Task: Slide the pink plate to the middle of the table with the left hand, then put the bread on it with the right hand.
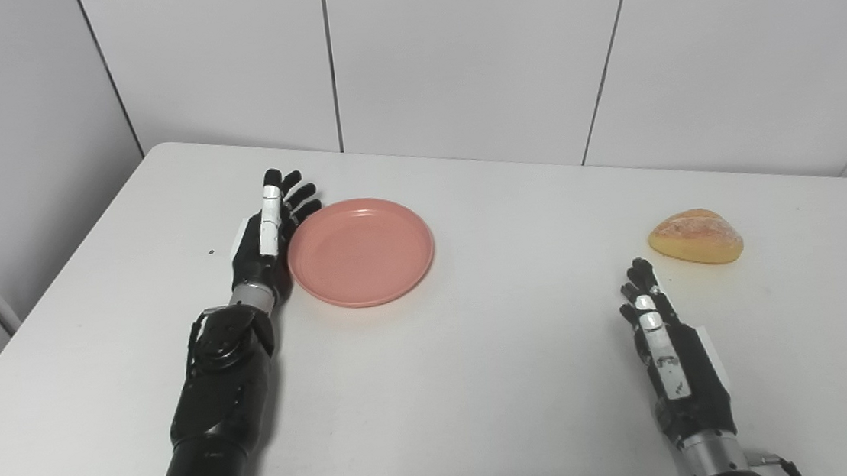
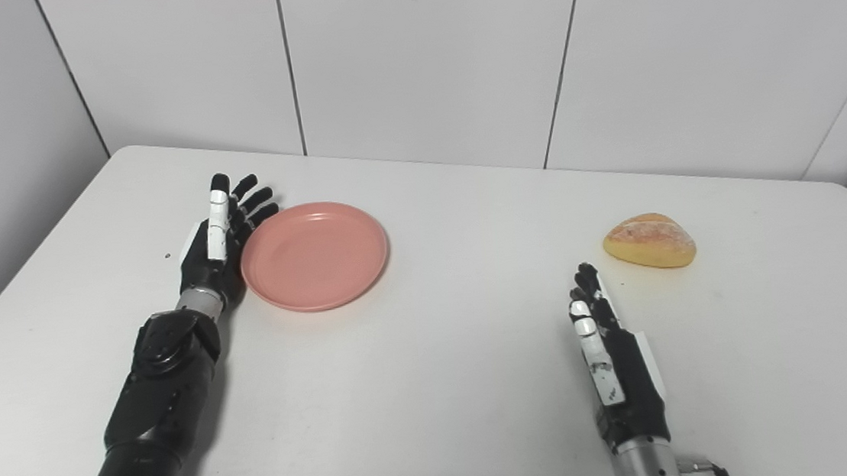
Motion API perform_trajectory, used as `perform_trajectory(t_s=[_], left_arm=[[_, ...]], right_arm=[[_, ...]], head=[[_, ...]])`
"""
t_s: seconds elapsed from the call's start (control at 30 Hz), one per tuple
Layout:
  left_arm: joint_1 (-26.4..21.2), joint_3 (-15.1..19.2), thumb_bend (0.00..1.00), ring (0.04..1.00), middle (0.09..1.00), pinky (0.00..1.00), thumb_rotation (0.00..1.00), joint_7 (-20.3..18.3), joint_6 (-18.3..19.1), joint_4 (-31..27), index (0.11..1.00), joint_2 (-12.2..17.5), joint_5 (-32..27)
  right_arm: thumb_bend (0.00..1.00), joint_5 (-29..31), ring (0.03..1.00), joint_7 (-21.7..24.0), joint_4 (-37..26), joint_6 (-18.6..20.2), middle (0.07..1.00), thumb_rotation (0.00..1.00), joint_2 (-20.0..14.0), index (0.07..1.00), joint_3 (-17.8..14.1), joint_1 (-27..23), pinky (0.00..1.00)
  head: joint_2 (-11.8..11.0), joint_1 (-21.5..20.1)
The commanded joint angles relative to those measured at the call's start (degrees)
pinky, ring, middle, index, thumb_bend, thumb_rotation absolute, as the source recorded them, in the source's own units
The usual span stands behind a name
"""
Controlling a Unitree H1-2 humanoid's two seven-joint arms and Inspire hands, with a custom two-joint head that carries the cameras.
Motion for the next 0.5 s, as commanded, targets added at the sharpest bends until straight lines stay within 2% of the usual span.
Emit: perform_trajectory(t_s=[0.0,0.2,0.47], left_arm=[[-2.16,-0.85,0.80,0.865,0.875,0.89,1.00,-1.42,-0.41,-0.67,0.877,-0.85,0.20],[-1.98,-1.19,0.79,0.863,0.874,0.88,1.00,-1.84,0.06,-0.70,0.878,-1.51,0.10],[-1.59,-2.52,0.79,0.873,0.876,0.89,1.00,-2.70,-0.16,-0.43,0.890,-2.62,0.59]], right_arm=[[0.65,-0.36,1.000,-0.44,0.87,-3.18,0.996,0.88,0.50,0.982,0.14,-1.93,1.00],[0.63,-1.39,0.985,-1.44,2.29,-3.97,0.982,0.88,1.35,0.974,0.36,-2.54,0.99],[0.63,-2.26,0.993,-1.67,3.41,-4.95,0.988,0.88,1.42,0.980,0.63,-3.15,0.99]], head=[[-0.20,-0.32],[-0.99,-2.79],[-1.47,-3.21]])
